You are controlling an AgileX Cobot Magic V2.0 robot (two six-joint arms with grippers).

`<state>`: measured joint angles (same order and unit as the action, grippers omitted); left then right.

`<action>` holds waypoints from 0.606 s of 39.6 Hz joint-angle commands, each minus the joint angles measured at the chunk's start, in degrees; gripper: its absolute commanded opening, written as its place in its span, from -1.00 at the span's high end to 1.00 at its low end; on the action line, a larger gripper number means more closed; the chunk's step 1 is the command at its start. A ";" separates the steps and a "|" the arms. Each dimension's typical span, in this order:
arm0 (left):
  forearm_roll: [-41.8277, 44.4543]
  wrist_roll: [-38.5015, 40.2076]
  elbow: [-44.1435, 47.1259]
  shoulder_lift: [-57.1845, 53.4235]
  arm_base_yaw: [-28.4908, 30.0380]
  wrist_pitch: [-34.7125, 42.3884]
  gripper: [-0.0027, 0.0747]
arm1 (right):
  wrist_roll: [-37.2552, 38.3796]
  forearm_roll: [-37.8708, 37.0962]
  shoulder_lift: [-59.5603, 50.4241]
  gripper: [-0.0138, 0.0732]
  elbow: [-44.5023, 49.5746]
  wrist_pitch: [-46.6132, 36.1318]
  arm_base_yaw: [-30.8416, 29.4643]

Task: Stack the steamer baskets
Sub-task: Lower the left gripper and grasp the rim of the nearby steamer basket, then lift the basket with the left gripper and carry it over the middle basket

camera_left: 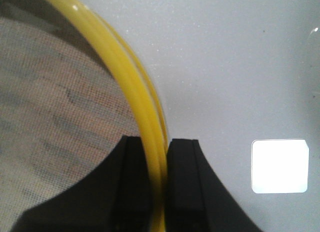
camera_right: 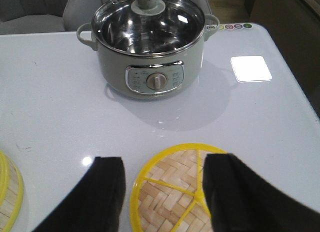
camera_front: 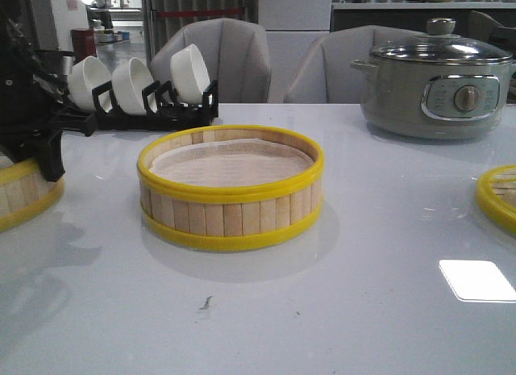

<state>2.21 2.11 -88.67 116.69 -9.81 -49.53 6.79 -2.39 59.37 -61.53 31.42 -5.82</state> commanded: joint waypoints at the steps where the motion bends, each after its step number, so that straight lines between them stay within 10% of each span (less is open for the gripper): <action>1: 1.00 0.70 -4.60 -3.30 -1.23 -0.71 0.71 | 0.06 -0.20 -0.69 -0.39 -2.17 -3.99 -0.04; 24: 0.77 0.96 -22.34 -3.42 -20.81 -11.09 0.71 | 0.06 -0.15 -0.69 -0.39 -2.17 -3.87 -0.04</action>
<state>2.57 2.73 -108.67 116.80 -26.75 -62.98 6.79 -2.39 59.37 -61.53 31.62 -5.82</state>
